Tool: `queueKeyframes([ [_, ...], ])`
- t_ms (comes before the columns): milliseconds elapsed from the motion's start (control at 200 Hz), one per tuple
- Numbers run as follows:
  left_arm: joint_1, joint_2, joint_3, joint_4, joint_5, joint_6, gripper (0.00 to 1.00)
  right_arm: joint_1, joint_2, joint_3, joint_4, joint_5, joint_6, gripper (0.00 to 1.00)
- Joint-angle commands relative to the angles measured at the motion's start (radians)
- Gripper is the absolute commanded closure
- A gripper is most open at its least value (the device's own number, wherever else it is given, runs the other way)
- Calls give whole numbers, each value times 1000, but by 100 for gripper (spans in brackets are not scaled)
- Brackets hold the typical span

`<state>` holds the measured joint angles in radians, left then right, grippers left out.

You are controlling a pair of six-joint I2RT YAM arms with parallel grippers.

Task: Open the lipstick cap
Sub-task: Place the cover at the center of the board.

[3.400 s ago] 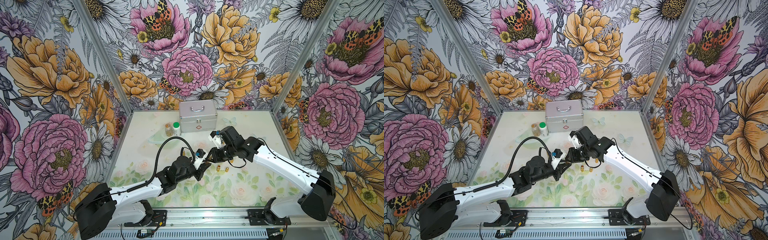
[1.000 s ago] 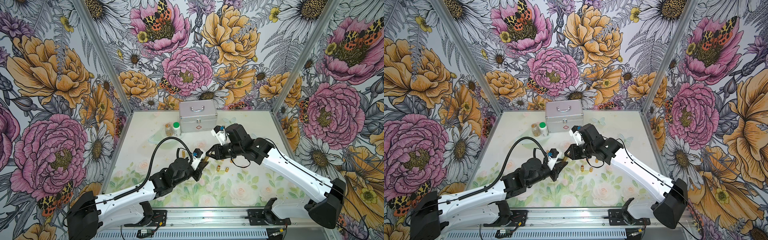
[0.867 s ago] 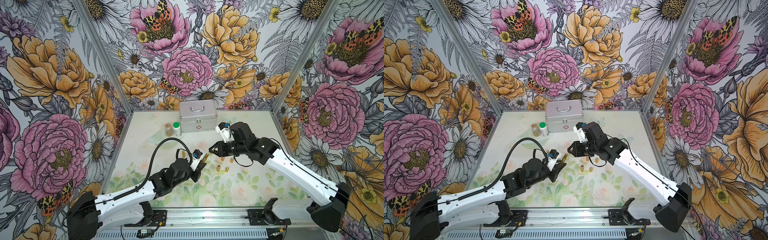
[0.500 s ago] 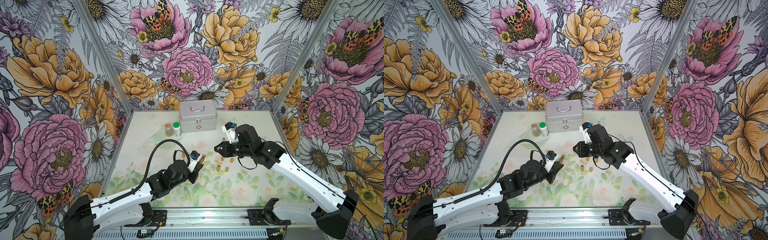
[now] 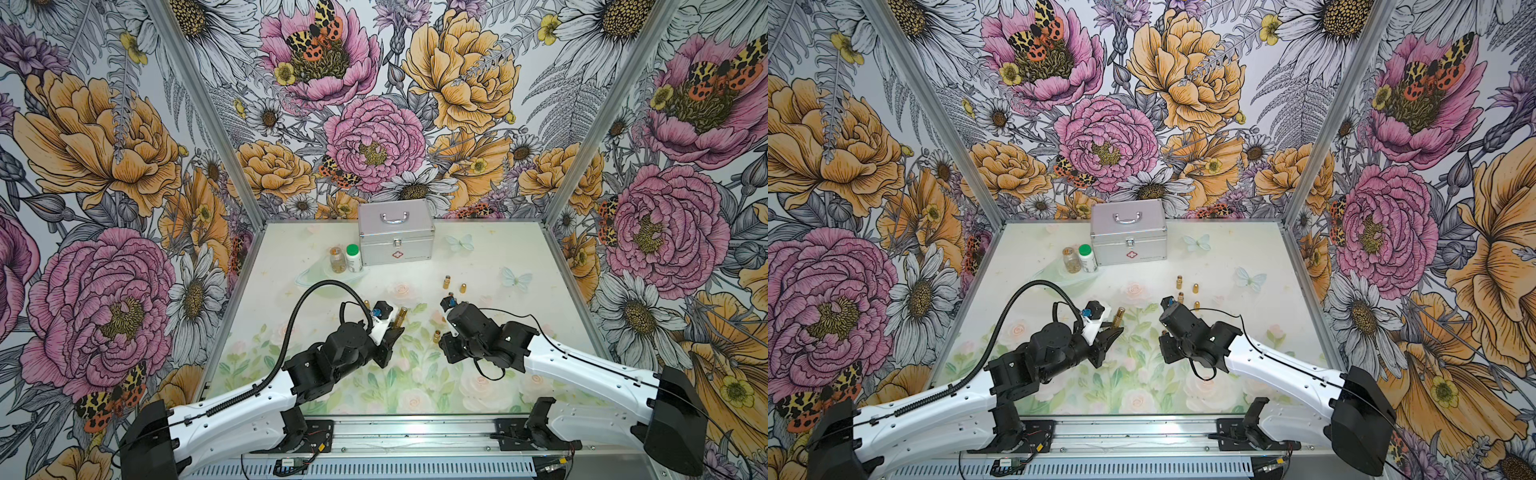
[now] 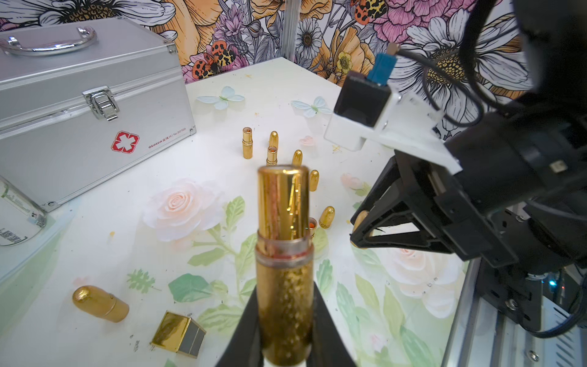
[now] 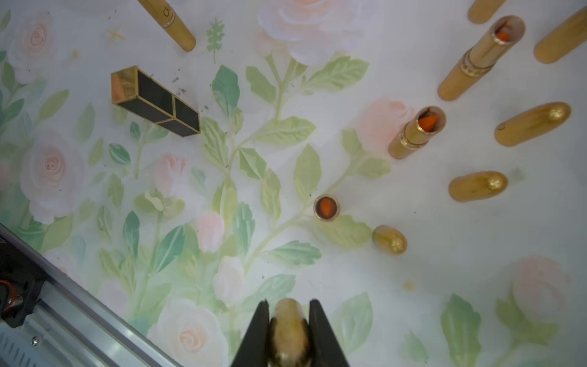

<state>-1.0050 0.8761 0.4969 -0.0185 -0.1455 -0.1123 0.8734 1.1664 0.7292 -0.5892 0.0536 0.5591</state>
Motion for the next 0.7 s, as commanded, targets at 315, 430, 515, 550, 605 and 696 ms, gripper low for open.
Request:
queueKeyframes([
  [315, -9, -8, -12, 31, 8, -20, 100, 46, 96, -144, 270, 120, 18, 82],
  [430, -9, -7, -12, 31, 8, -22, 100, 58, 135, -156, 297, 131, 18, 82],
  [515, -9, -6, -13, 34, 10, -24, 100, 64, 152, -168, 322, 138, 20, 82],
  [550, -9, -6, -13, 34, 8, -24, 100, 64, 162, -169, 324, 140, 20, 82],
  [605, -9, -5, -12, 34, 8, -22, 100, 65, 178, -164, 323, 139, 22, 82],
  [696, -9, -2, -11, 36, 9, -21, 100, 68, 198, -163, 326, 143, 22, 82],
])
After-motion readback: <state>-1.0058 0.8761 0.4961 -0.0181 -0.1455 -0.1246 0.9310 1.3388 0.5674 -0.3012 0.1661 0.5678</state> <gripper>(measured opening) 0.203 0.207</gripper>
